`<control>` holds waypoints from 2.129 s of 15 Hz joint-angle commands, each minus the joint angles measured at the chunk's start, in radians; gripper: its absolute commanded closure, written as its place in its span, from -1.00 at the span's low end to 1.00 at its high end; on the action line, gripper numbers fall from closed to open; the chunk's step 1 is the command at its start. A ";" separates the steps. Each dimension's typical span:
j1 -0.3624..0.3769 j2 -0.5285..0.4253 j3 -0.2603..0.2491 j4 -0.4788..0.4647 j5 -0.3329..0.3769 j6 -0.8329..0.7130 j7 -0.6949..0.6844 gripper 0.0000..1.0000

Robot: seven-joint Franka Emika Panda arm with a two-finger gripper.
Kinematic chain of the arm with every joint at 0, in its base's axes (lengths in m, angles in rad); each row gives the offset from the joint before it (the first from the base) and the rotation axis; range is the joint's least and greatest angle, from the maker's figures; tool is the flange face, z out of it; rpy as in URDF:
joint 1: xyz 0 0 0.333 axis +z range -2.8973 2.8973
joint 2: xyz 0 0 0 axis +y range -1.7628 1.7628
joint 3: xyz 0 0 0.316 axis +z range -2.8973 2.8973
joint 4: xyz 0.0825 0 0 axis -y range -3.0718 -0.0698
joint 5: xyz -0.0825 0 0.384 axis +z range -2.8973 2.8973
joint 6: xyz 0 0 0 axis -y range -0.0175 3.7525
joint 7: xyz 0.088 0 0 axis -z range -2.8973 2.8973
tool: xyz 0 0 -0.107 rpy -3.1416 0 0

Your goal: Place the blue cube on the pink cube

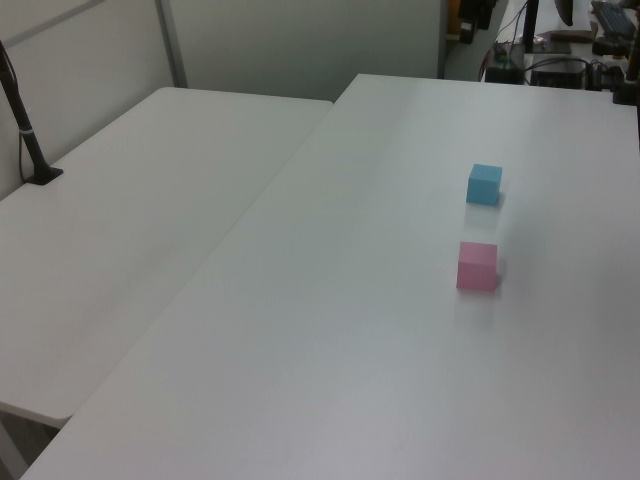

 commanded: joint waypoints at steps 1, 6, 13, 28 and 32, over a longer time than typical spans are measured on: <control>0.012 -0.001 -0.003 -0.005 -0.003 0.000 -0.160 -1.00; 0.012 -0.001 -0.003 -0.005 -0.005 -0.010 -0.161 -1.00; 0.012 0.000 -0.004 -0.005 -0.005 -0.013 -0.158 -1.00; 0.014 0.003 -0.003 -0.005 -0.063 -0.057 -0.152 -1.00; 0.009 0.000 -0.003 -0.006 -0.069 -0.060 -0.161 -1.00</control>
